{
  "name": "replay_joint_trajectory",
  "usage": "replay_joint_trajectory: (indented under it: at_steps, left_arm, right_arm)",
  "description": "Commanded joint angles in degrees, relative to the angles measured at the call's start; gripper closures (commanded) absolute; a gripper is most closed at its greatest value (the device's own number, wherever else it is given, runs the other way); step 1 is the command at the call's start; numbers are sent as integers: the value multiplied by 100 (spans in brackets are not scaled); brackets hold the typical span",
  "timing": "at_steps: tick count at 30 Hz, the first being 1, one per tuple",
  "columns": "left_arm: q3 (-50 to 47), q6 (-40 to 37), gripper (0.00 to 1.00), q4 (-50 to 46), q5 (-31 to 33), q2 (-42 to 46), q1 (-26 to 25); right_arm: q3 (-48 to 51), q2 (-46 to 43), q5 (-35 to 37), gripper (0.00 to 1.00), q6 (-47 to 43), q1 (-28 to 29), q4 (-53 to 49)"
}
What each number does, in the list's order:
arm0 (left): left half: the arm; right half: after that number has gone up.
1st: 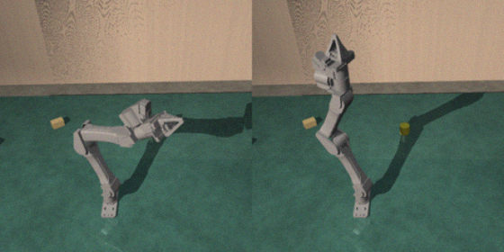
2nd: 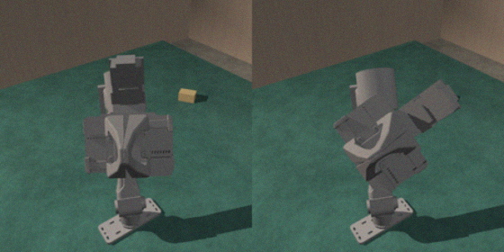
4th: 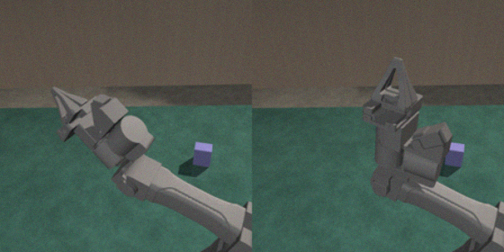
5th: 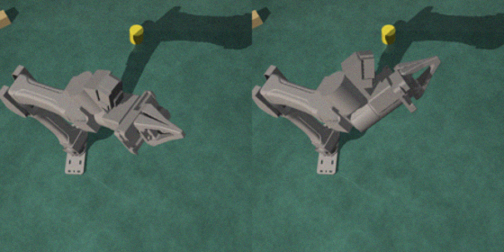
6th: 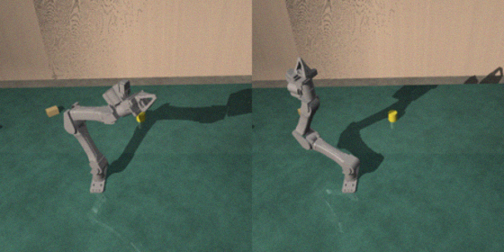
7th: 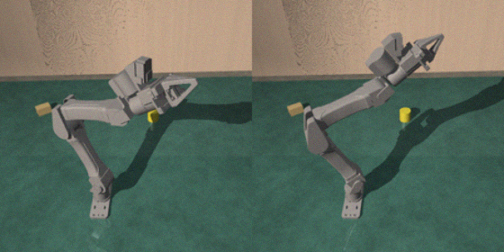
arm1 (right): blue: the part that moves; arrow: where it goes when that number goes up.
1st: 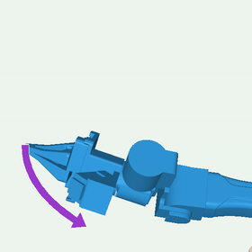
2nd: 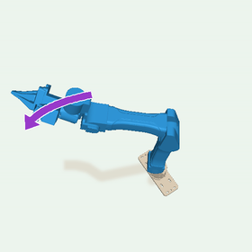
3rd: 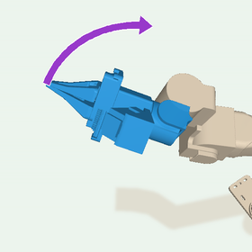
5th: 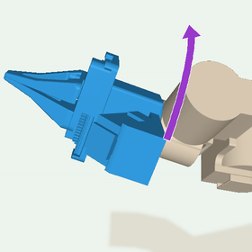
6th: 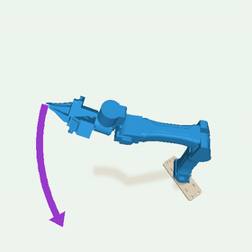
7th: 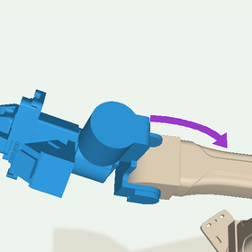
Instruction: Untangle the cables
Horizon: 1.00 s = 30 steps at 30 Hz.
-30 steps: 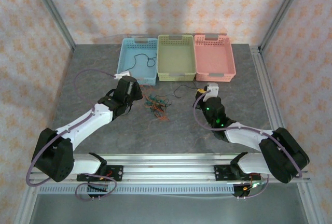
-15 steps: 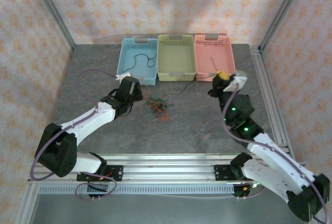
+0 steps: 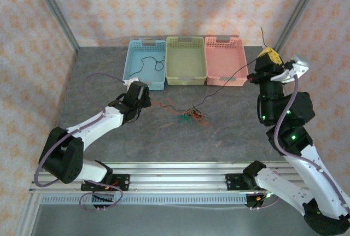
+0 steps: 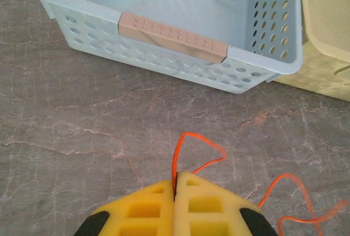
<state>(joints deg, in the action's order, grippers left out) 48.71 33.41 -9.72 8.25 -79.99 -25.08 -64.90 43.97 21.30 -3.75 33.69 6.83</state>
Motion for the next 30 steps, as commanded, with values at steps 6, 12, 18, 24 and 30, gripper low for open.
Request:
replay_joint_trajectory:
  at_steps: [6, 12, 18, 24, 30]
  left_arm:
    - [225, 176, 100, -430, 632, -334, 292]
    - [42, 421, 100, -313, 500, -589, 766]
    - [14, 421, 100, -281, 468, -487, 763]
    - [-29, 421, 100, -100, 119, -508, 759]
    - [3, 455, 100, -40, -134, -498, 759]
  right_arm:
    - [-984, 192, 300, 100, -451, -14, -276]
    - [-982, 36, 672, 100, -733, -19, -216]
    - [-405, -112, 708, 100, -375, -20, -717]
    - [1411, -361, 837, 100, 431, -21, -903]
    - [2767, -388, 1117, 100, 1001, -29, -949]
